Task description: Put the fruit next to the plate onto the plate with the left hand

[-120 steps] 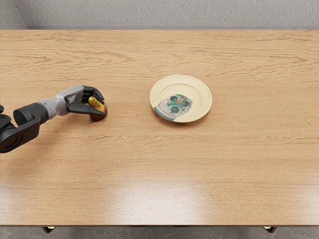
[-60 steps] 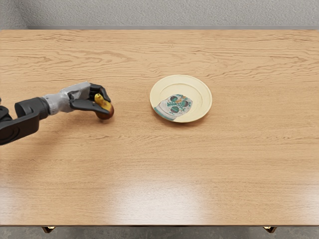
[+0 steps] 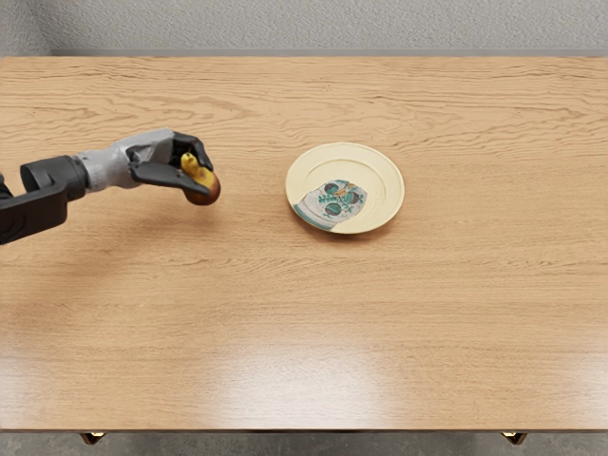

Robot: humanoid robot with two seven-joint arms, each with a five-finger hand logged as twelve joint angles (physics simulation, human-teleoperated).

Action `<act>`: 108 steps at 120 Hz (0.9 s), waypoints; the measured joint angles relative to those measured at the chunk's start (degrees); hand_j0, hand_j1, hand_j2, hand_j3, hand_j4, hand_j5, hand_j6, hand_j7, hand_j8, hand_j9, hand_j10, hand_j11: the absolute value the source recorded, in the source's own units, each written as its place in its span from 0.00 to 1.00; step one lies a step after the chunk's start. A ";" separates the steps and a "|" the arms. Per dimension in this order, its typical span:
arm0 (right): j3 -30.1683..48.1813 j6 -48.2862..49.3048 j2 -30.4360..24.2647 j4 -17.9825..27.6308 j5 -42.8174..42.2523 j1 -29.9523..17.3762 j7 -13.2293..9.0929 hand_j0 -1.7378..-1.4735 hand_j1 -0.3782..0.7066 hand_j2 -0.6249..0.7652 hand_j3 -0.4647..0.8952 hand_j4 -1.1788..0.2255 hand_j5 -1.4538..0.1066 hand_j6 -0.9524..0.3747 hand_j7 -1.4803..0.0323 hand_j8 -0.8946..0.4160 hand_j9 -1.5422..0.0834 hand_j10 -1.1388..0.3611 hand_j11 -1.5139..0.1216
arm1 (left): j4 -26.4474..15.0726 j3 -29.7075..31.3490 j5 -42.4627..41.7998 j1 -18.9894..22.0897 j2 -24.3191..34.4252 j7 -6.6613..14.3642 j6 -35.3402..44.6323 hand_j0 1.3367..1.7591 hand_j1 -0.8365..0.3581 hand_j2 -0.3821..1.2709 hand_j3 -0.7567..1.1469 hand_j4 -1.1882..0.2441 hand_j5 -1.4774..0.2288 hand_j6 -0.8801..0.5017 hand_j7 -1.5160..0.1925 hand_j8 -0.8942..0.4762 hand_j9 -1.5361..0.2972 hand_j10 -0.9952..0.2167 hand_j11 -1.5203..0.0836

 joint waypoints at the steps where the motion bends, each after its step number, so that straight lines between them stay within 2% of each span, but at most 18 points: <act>1: 0.00 0.00 0.00 0.00 0.00 0.00 0.00 0.30 0.05 0.45 0.34 0.83 0.92 0.71 0.96 0.67 0.94 0.75 0.91 | 0.00 -0.01 0.00 -0.15 -0.02 0.11 -0.02 0.75 0.30 0.48 0.40 0.32 0.15 0.33 0.21 0.49 0.21 0.62 0.26; 19: 0.00 0.00 0.00 0.00 0.01 -0.01 0.00 0.30 0.05 0.45 0.34 0.83 0.92 0.71 0.96 0.67 0.94 0.75 0.91 | 0.05 -0.12 -0.03 -1.96 -0.22 1.20 -0.79 0.75 0.28 0.51 0.40 0.34 0.13 0.36 0.19 0.51 0.19 0.65 0.25; 38: 0.00 0.00 0.00 0.00 0.00 -0.01 0.00 0.30 0.05 0.45 0.34 0.83 0.92 0.71 0.96 0.67 0.94 0.75 0.91 | 0.31 -0.13 -0.04 -3.13 -0.29 1.71 -0.96 0.74 0.28 0.50 0.40 0.35 0.12 0.36 0.17 0.51 0.18 0.65 0.24; 54: 0.00 0.00 0.00 0.00 0.01 -0.01 0.00 0.30 0.05 0.45 0.34 0.83 0.92 0.71 0.96 0.67 0.94 0.75 0.91 | 0.59 -1.64 0.20 -3.83 -1.70 4.09 -0.58 0.74 0.27 0.50 0.40 0.36 0.11 0.38 0.17 0.53 0.18 0.67 0.24; 77: 0.00 0.00 0.00 0.00 0.00 -0.01 0.00 0.30 0.05 0.45 0.34 0.83 0.92 0.71 0.96 0.67 0.94 0.75 0.91 | 2.21 -3.17 0.28 -4.62 -4.50 6.41 -0.33 0.74 0.29 0.48 0.40 0.36 0.13 0.35 0.18 0.50 0.19 0.64 0.23; 79: 0.00 0.00 0.00 0.00 0.00 -0.01 0.00 0.30 0.05 0.45 0.34 0.83 0.92 0.71 0.96 0.67 0.94 0.75 0.91 | 2.29 -3.34 0.26 -4.67 -4.83 6.66 -0.28 0.74 0.29 0.49 0.40 0.35 0.13 0.34 0.18 0.48 0.19 0.62 0.23; 86: 0.00 0.00 0.00 0.00 0.01 0.00 0.00 0.30 0.05 0.45 0.34 0.83 0.92 0.71 0.96 0.67 0.94 0.75 0.91 | 2.48 -3.76 0.21 -4.93 -5.49 7.34 -0.13 0.73 0.33 0.44 0.40 0.32 0.14 0.26 0.18 0.46 0.19 0.63 0.23; 91: 0.00 0.00 0.00 0.00 0.01 0.00 0.00 0.30 0.05 0.45 0.34 0.83 0.92 0.71 0.96 0.67 0.94 0.75 0.91 | 2.62 -3.97 0.17 -5.06 -5.91 7.62 0.01 0.74 0.33 0.41 0.40 0.30 0.16 0.21 0.20 0.38 0.21 0.57 0.23; 95: 0.00 0.00 0.00 0.00 0.01 -0.01 0.00 0.30 0.05 0.45 0.34 0.83 0.92 0.71 0.96 0.67 0.94 0.75 0.91 | 2.81 -4.11 0.05 -5.07 -6.25 7.78 0.04 0.74 0.34 0.39 0.40 0.29 0.17 0.17 0.20 0.38 0.21 0.58 0.22; 100: 0.00 0.00 0.00 0.00 0.01 0.00 0.00 0.30 0.05 0.45 0.34 0.83 0.92 0.71 0.96 0.67 0.94 0.75 0.91 | 3.21 -4.17 0.12 -5.15 -6.93 7.94 0.03 0.74 0.31 0.38 0.40 0.28 0.17 0.15 0.20 0.33 0.21 0.60 0.22; 102: 0.00 0.00 0.00 0.00 0.01 0.00 0.00 0.30 0.05 0.45 0.34 0.83 0.92 0.71 0.96 0.67 0.94 0.75 0.91 | 3.37 -4.18 0.16 -5.16 -7.04 7.99 0.07 0.74 0.35 0.34 0.40 0.27 0.17 0.13 0.21 0.30 0.21 0.56 0.23; 106: 0.00 0.00 0.00 0.00 0.01 -0.01 0.00 0.30 0.05 0.45 0.34 0.83 0.92 0.71 0.96 0.67 0.94 0.75 0.91 | 3.64 -4.18 0.31 -5.34 -7.48 8.06 0.18 0.75 0.29 0.38 0.40 0.26 0.19 0.11 0.22 0.25 0.22 0.54 0.23; 108: 0.00 0.00 0.00 0.00 0.00 0.00 0.00 0.30 0.05 0.45 0.34 0.83 0.92 0.71 0.96 0.67 0.94 0.75 0.91 | 3.71 -4.22 0.24 -5.40 -7.58 8.08 0.15 0.75 0.30 0.40 0.40 0.26 0.19 0.10 0.21 0.23 0.22 0.51 0.23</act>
